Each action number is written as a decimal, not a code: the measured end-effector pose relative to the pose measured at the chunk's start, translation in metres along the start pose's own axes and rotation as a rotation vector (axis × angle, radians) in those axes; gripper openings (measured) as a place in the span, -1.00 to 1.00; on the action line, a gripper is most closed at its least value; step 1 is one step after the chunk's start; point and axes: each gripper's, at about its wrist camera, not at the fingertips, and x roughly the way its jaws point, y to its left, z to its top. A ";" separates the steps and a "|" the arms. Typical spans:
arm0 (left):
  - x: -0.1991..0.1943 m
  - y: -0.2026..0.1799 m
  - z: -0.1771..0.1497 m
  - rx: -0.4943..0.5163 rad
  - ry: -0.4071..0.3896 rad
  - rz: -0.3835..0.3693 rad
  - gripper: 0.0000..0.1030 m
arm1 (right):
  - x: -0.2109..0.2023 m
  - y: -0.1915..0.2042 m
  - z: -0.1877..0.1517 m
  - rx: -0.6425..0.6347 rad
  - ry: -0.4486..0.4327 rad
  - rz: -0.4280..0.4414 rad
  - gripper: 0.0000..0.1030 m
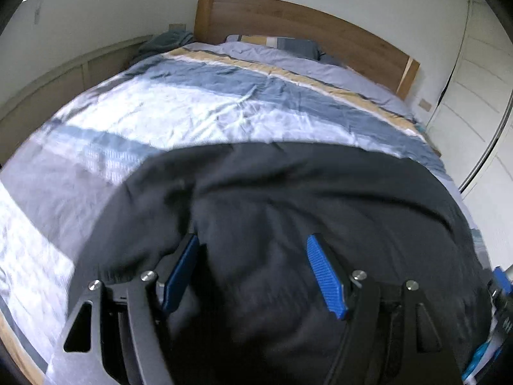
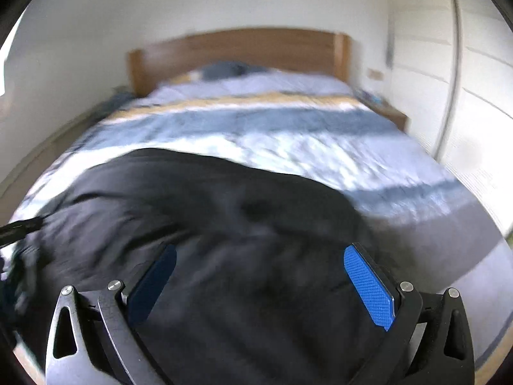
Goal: Fold large clothes
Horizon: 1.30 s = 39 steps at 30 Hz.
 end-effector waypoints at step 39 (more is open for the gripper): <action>-0.072 0.004 -0.112 0.062 -0.075 -0.010 0.32 | -0.041 -0.020 -0.114 0.084 0.103 -0.085 0.99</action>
